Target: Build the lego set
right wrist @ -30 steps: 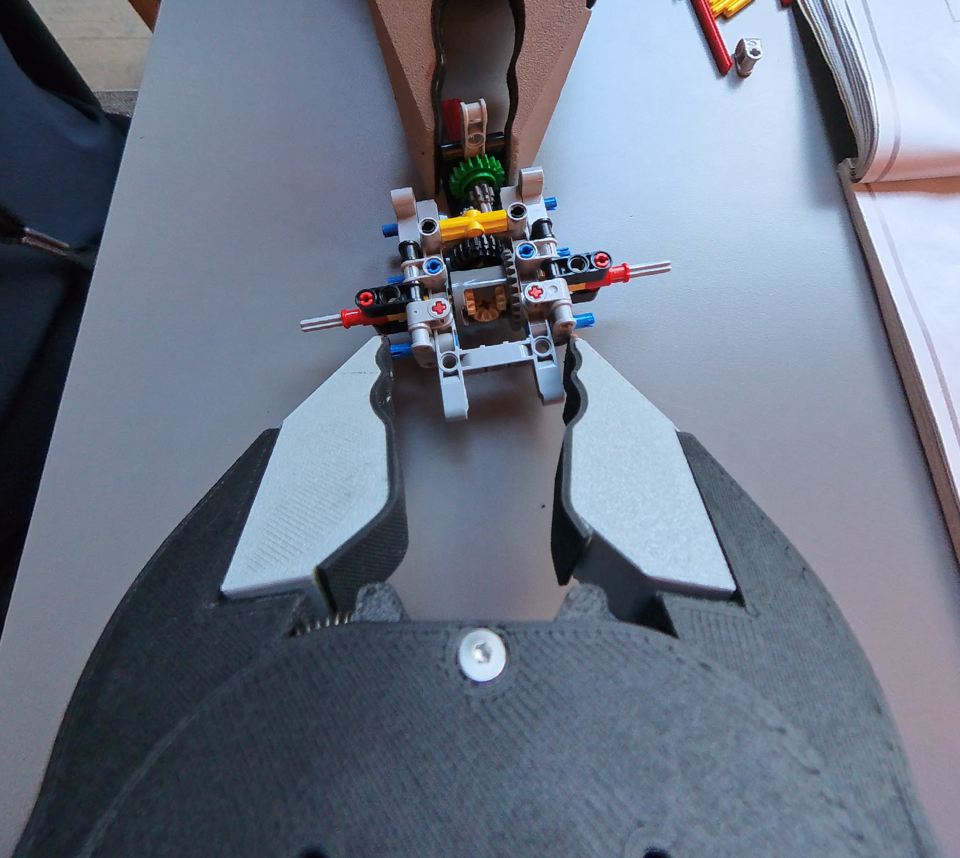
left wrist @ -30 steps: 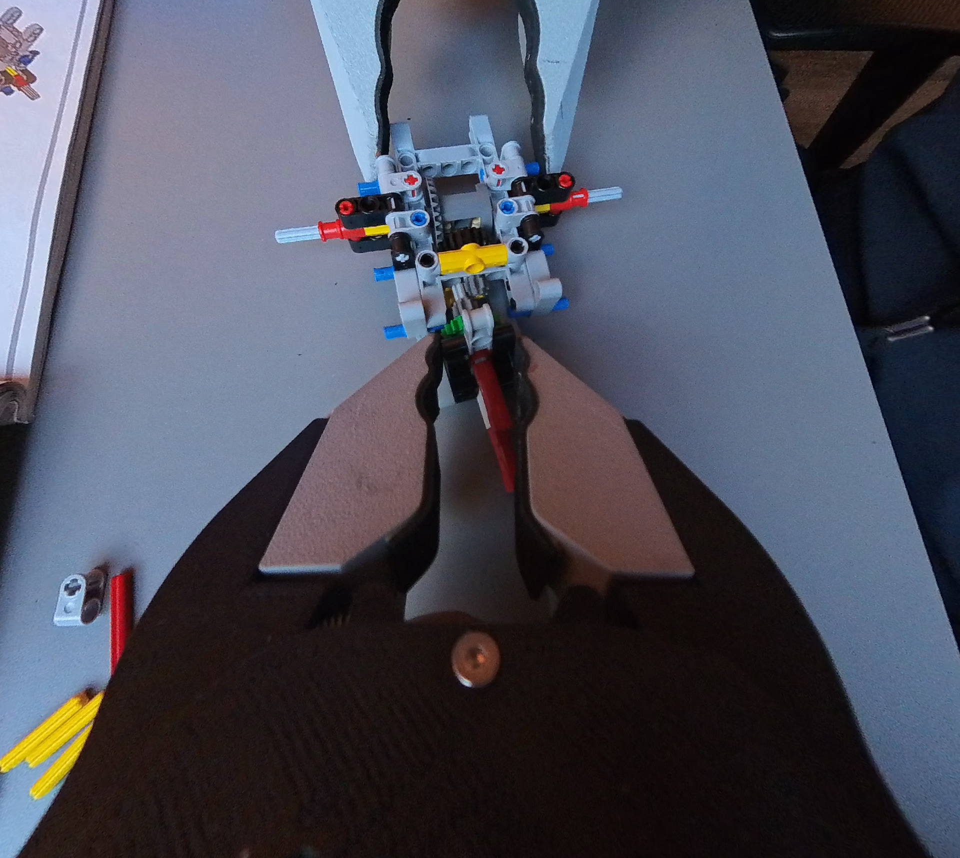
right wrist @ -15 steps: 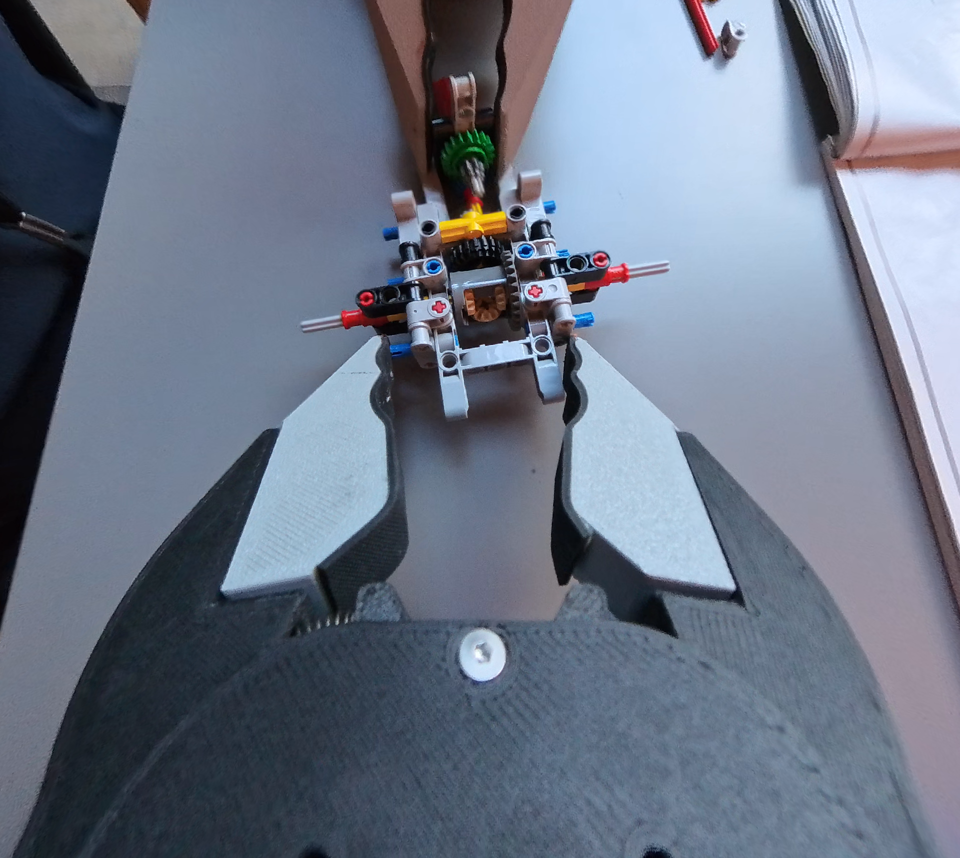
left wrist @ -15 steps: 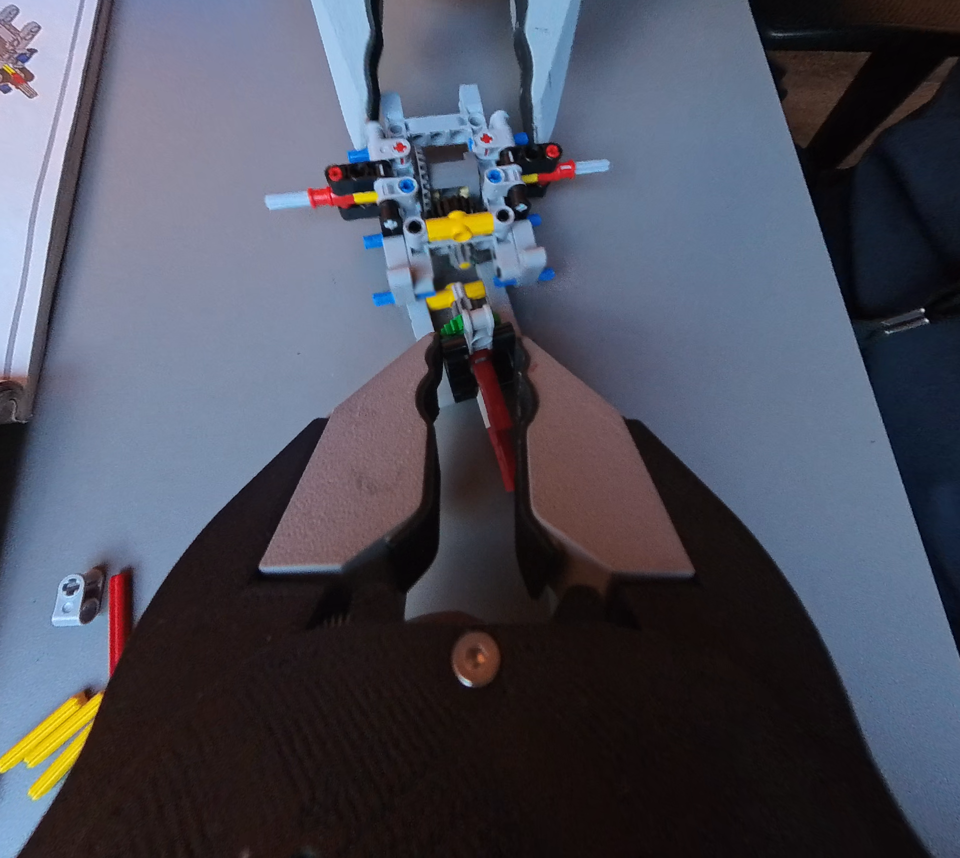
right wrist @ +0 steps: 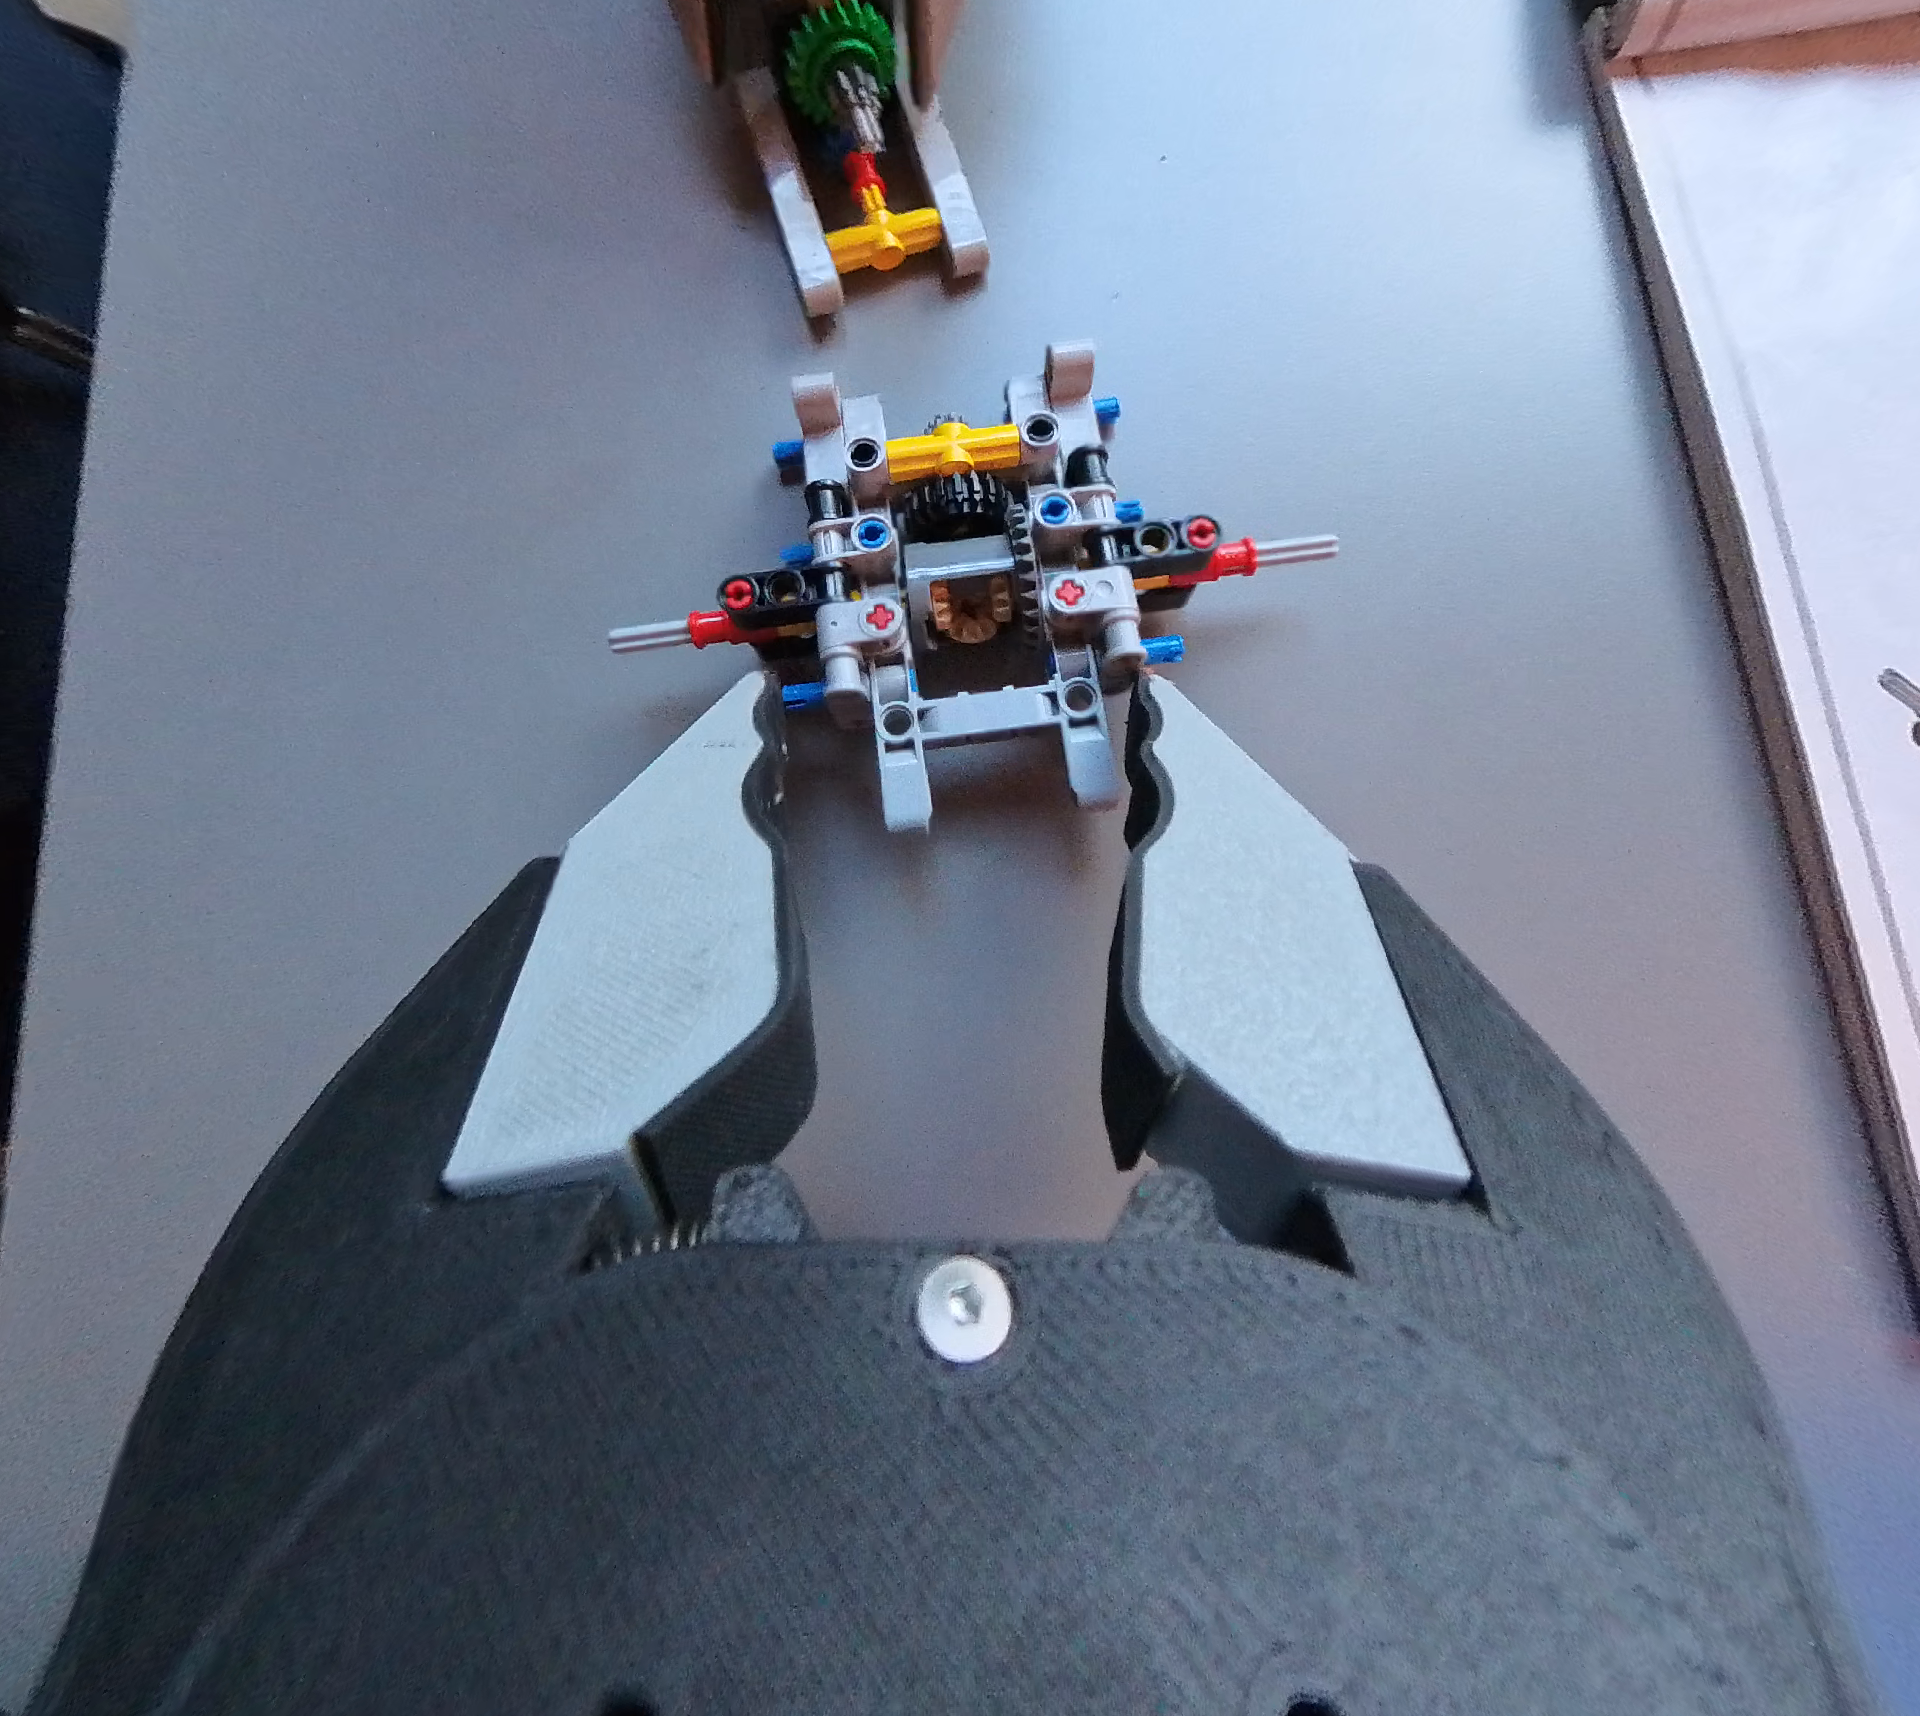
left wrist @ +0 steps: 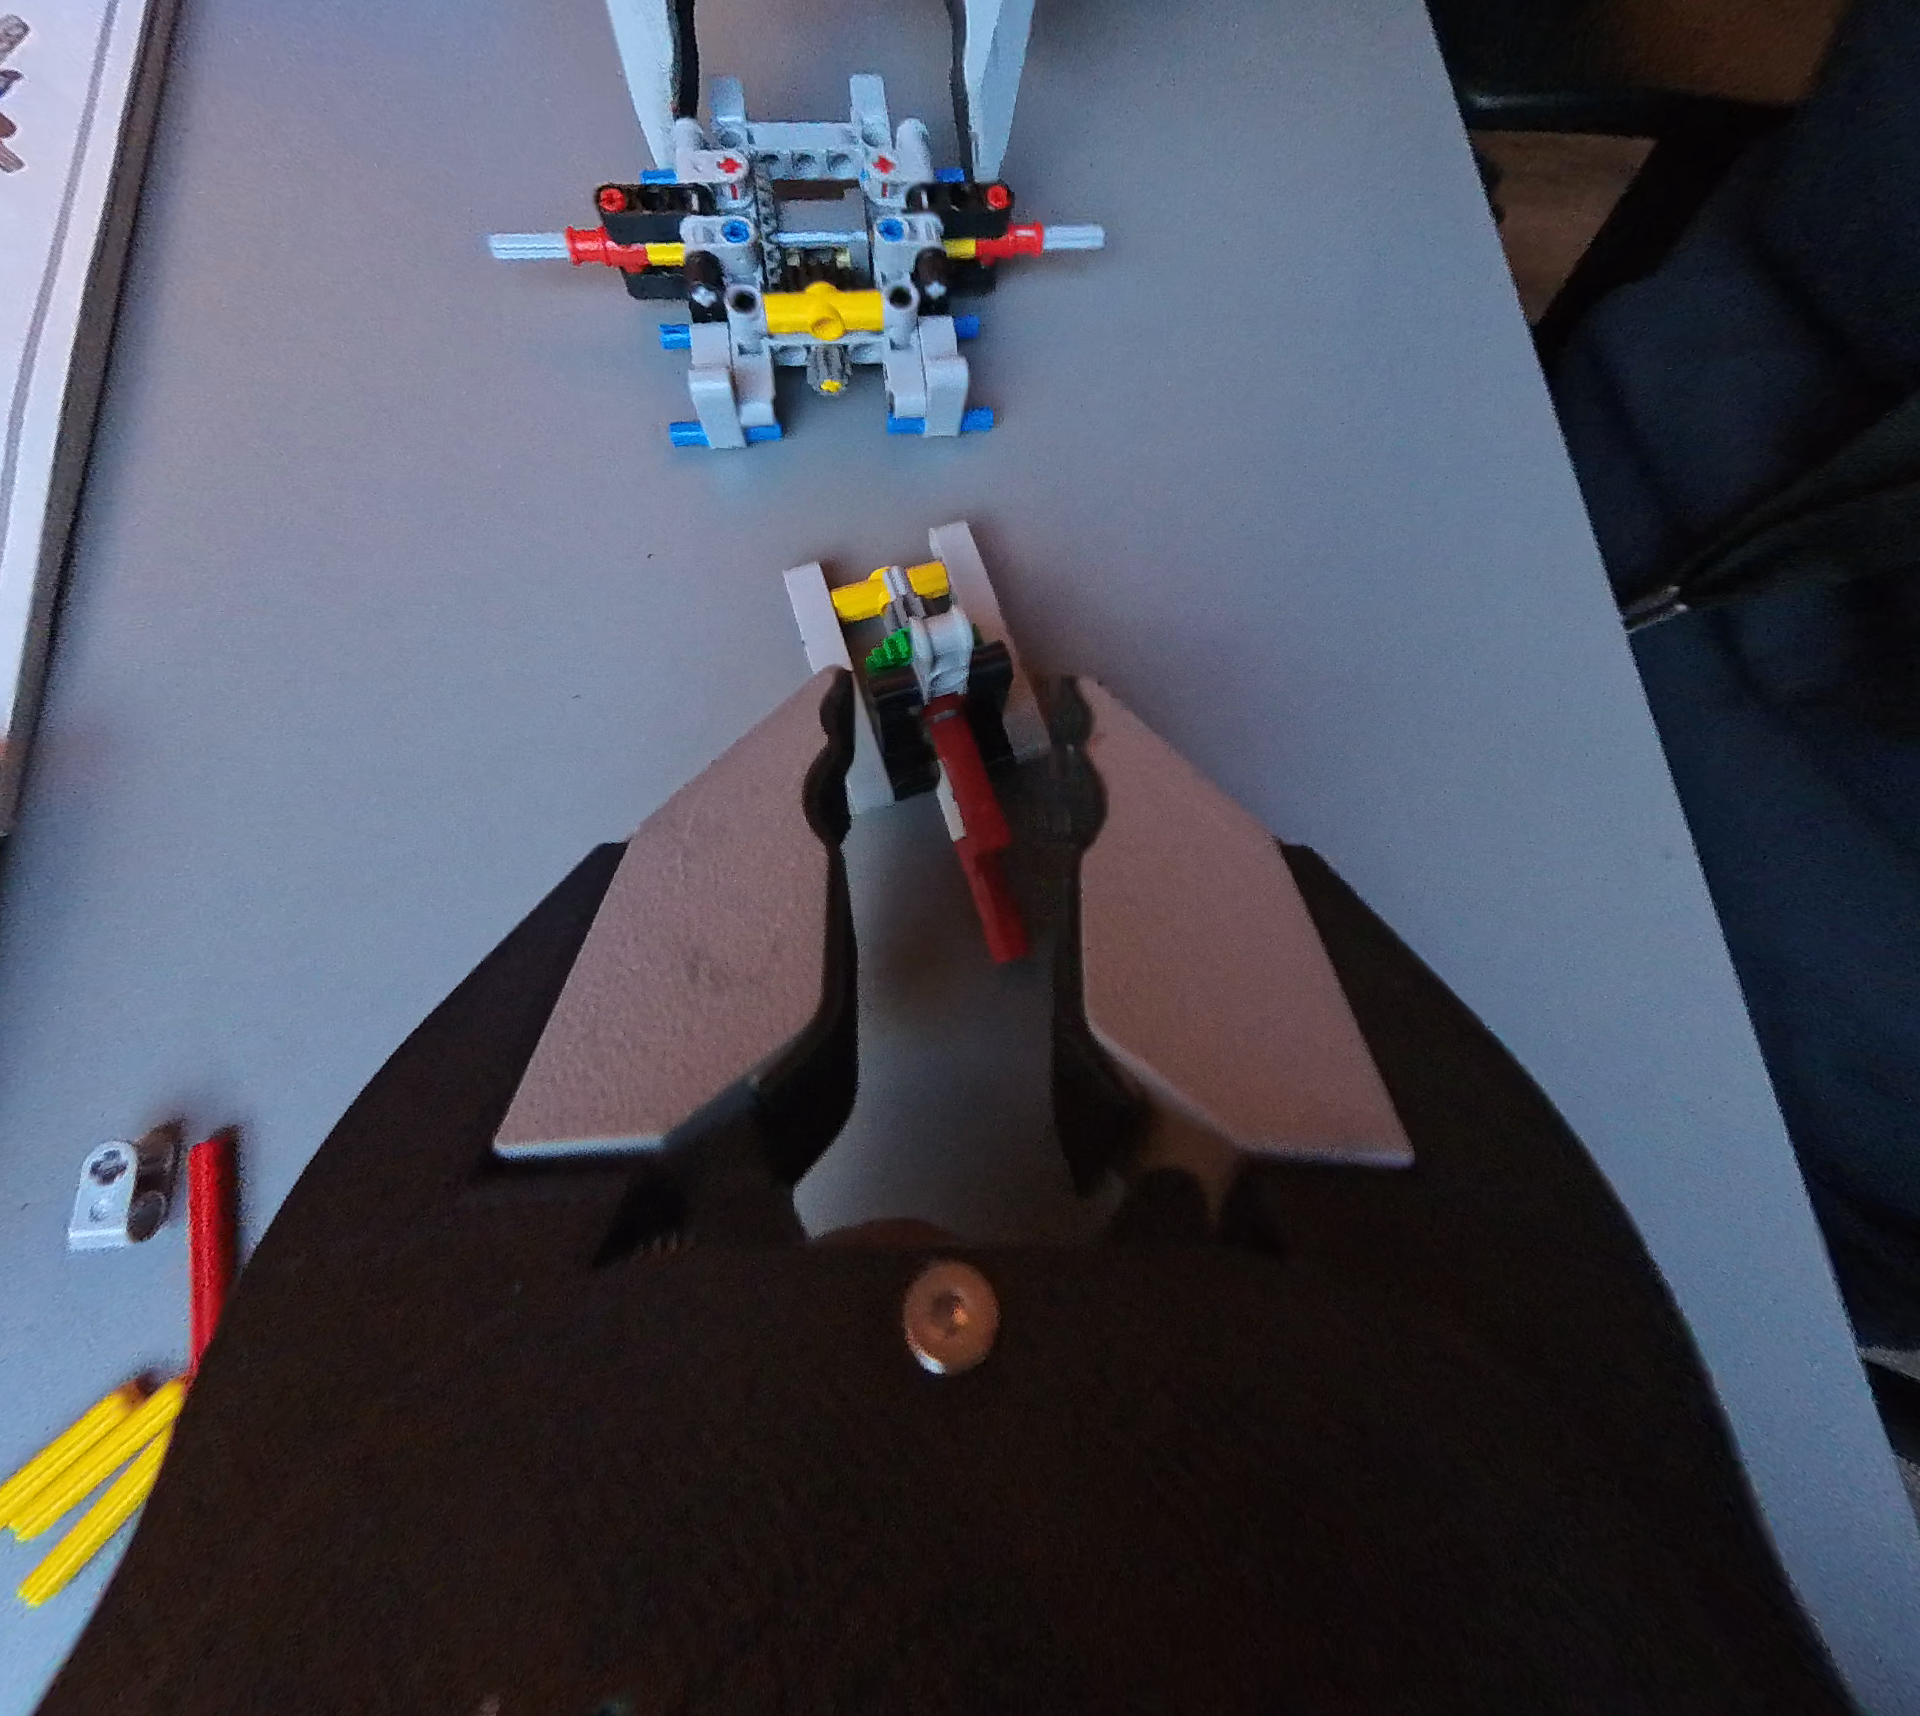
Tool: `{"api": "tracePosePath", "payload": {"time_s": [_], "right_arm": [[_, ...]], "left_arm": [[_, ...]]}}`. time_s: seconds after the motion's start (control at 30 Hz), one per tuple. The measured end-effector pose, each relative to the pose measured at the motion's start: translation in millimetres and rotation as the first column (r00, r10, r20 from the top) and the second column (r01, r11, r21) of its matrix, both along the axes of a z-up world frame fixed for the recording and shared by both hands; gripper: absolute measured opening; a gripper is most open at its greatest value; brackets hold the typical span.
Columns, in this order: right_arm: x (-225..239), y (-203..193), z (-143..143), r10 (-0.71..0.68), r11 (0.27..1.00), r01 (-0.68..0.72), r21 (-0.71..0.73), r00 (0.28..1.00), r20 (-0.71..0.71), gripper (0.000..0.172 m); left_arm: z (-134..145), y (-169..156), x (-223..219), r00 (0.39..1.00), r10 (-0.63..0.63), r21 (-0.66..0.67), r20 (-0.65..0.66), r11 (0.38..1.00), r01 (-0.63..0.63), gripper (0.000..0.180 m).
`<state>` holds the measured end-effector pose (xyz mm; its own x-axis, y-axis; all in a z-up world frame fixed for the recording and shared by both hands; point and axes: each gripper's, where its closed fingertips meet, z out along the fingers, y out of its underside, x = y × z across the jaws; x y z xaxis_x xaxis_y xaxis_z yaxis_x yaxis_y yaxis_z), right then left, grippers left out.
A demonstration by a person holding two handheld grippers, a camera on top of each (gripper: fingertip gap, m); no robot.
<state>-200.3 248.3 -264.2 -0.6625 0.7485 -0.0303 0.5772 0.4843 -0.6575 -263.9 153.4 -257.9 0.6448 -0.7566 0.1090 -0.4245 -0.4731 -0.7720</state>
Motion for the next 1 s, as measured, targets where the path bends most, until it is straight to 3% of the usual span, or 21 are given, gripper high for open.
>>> {"api": "tracePosePath", "payload": {"time_s": [0.1, 0.2, 0.33, 0.43, 0.53, 0.7, 0.73, 0.9, 1.0], "right_arm": [[9, -6, 14, 0.037, 0.995, -0.037, -0.092, 0.999, -0.009, 0.062], [9, 1, 35, 0.007, 0.987, -0.020, -0.158, 0.997, -0.083, 0.062], [0, 9, 61, -0.061, 0.967, 0.011, -0.254, 0.980, -0.188, 0.062], [-6, 11, 68, -0.097, 0.959, 0.030, -0.281, 0.969, -0.228, 0.062], [-8, 12, 69, -0.111, 0.960, 0.041, -0.277, 0.964, -0.243, 0.061], [-7, 9, 77, -0.111, 0.953, 0.025, -0.303, 0.957, -0.270, 0.058], [-6, 9, 79, -0.109, 0.953, 0.020, -0.304, 0.955, -0.277, 0.058], [-2, 6, 88, -0.105, 0.955, 0.008, -0.295, 0.944, -0.314, 0.052], [-1, 6, 90, -0.108, 0.957, 0.010, -0.290, 0.941, -0.322, 0.050]], "left_arm": [[18, 4, -6, 0.997, 0.028, 0.029, 0.065, 0.999, -0.030, 0.039], [50, 23, -24, 0.976, 0.158, 0.082, 0.153, 0.982, -0.171, 0.038], [64, 67, -65, 0.923, 0.384, 0.073, -0.003, 0.921, -0.383, 0.040], [57, 107, -74, 0.907, 0.391, 0.058, -0.156, 0.920, -0.387, 0.043], [30, 142, -82, 0.869, 0.347, 0.025, -0.353, 0.932, -0.361, 0.044], [-9, 161, -92, 0.795, 0.193, -0.088, -0.576, 0.952, -0.295, 0.034], [-16, 160, -96, 0.783, 0.172, -0.114, -0.598, 0.948, -0.296, 0.010], [-17, 160, -97, 0.842, 0.153, -0.092, -0.518, 0.968, -0.232, 0.003], [-16, 149, -99, 0.835, 0.123, -0.106, -0.537, 0.972, -0.211, 0.000]]}}
